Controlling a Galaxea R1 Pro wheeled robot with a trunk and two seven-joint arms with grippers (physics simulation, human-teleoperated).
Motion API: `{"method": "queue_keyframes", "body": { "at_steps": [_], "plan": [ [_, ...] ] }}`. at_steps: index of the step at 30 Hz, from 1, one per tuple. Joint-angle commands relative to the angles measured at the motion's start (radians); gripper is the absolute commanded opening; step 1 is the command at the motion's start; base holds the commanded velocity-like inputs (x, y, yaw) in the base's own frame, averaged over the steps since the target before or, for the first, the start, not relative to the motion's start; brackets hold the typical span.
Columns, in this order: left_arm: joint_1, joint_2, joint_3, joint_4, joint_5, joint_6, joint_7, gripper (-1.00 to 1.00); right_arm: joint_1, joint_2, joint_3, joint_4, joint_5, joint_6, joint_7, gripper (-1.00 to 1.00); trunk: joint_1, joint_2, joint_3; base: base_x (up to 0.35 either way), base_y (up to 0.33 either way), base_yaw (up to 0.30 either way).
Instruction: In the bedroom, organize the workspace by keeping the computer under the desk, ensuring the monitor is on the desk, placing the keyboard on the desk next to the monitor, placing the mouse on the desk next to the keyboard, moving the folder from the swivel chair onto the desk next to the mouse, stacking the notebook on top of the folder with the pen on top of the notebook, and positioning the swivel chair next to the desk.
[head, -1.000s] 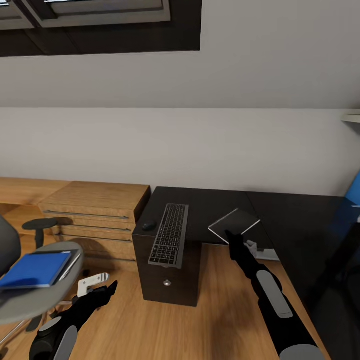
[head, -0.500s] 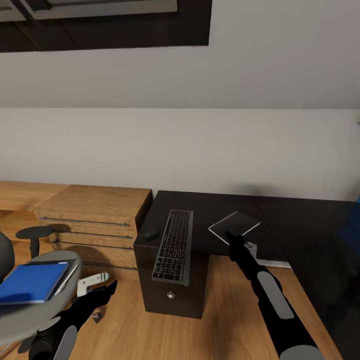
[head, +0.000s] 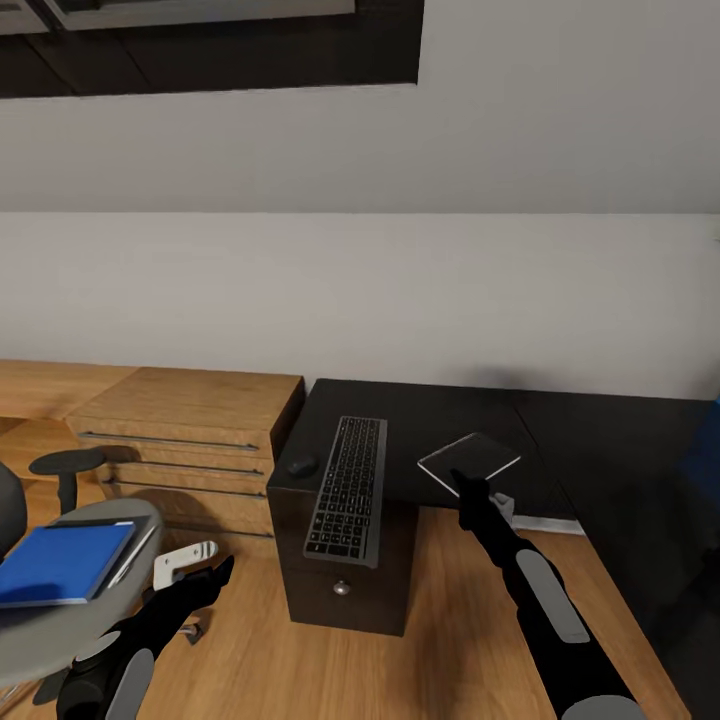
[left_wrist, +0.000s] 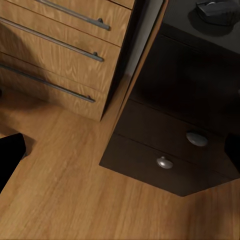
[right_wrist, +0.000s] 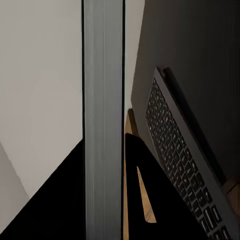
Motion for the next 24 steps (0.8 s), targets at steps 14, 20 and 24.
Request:
{"method": "queue_keyframes", "body": {
  "at_steps": [14, 20, 24],
  "plan": [
    [-0.001, 0.001, -0.002, -0.007, 0.012, 0.003, 0.008, 1.0, -0.001, -0.001, -0.003, 0.003, -0.01, 0.005, 0.006, -1.0, 0.054, -0.099, -0.045, 0.0, 0.0, 0.0],
    [-0.001, 0.0, -0.002, -0.014, 0.012, 0.003, 0.008, 1.0, -0.001, -0.001, -0.003, 0.003, -0.01, 0.004, 0.006, -1.0, 0.077, -0.141, -0.064, 0.0, 0.0, 0.0],
    [-0.001, 0.0, -0.003, -0.015, 0.012, 0.004, 0.008, 1.0, -0.001, -0.001, -0.002, 0.003, -0.009, 0.002, 0.006, -1.0, 0.092, -0.169, -0.076, 0.0, 0.0, 0.0]
  ]
}}
